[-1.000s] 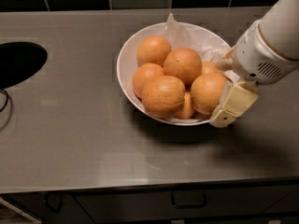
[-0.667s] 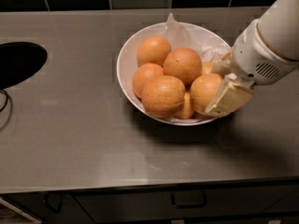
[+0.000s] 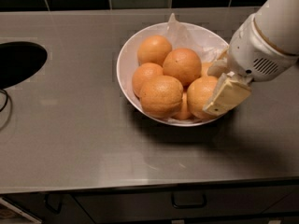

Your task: Pick orange from white bowl

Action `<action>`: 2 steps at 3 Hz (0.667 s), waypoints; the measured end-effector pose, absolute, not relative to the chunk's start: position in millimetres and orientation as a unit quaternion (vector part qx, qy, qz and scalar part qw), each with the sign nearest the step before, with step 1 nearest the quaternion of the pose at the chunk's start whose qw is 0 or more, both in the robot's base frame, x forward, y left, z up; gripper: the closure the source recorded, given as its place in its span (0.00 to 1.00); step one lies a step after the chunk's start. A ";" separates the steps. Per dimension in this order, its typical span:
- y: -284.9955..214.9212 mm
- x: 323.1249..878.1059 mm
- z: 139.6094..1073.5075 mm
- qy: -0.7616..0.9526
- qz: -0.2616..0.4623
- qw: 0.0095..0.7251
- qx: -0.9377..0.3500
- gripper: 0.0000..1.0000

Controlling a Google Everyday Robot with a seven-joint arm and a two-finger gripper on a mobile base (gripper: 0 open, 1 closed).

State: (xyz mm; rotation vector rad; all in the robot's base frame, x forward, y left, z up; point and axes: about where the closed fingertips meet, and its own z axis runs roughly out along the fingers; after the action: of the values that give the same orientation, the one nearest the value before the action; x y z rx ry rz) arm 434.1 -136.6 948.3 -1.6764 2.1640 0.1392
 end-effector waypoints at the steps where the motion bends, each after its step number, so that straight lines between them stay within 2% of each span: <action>1: -136.4 435.1 947.9 0.774 0.052 0.198 -0.599 0.40; 2: -136.4 435.1 951.1 0.774 0.052 0.198 -0.599 0.36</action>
Offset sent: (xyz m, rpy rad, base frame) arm 0.0146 -0.0008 -0.0436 0.0300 0.0347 -0.0074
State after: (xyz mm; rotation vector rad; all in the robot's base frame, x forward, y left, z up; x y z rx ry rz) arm 435.1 -136.4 951.1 -1.6758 2.1653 0.1467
